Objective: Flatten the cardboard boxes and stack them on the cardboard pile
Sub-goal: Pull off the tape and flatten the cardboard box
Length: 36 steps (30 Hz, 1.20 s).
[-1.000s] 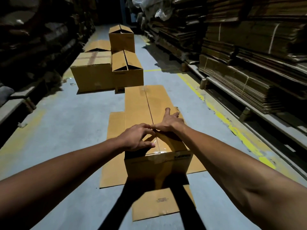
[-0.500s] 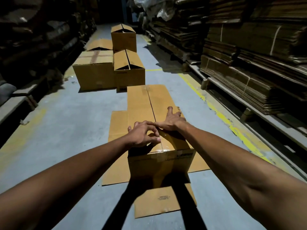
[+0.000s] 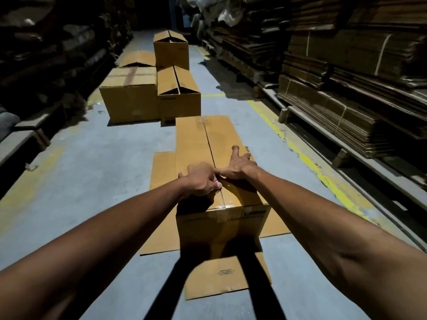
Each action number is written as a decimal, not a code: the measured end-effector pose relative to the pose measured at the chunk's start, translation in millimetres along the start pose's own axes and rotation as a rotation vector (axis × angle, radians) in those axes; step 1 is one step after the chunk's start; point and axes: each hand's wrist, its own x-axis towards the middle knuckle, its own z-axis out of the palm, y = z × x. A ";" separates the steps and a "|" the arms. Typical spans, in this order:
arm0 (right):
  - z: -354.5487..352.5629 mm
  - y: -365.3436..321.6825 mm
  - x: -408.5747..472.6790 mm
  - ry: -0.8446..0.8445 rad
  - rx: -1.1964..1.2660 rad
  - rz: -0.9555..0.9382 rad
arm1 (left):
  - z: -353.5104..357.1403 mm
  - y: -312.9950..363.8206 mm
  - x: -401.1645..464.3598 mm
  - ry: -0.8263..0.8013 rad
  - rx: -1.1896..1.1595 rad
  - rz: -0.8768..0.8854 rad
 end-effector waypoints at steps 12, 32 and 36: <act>0.2 5.6 6.3 -0.054 0.053 -0.027 | -4.1 5.4 -6.0 -0.027 -0.112 0.023; 2.1 8.8 -0.6 -0.024 0.039 -0.038 | 55.0 10.5 -116.2 0.394 0.123 0.396; 0.9 8.5 -1.6 -0.030 0.048 -0.036 | 72.8 14.4 -134.5 0.376 0.257 0.475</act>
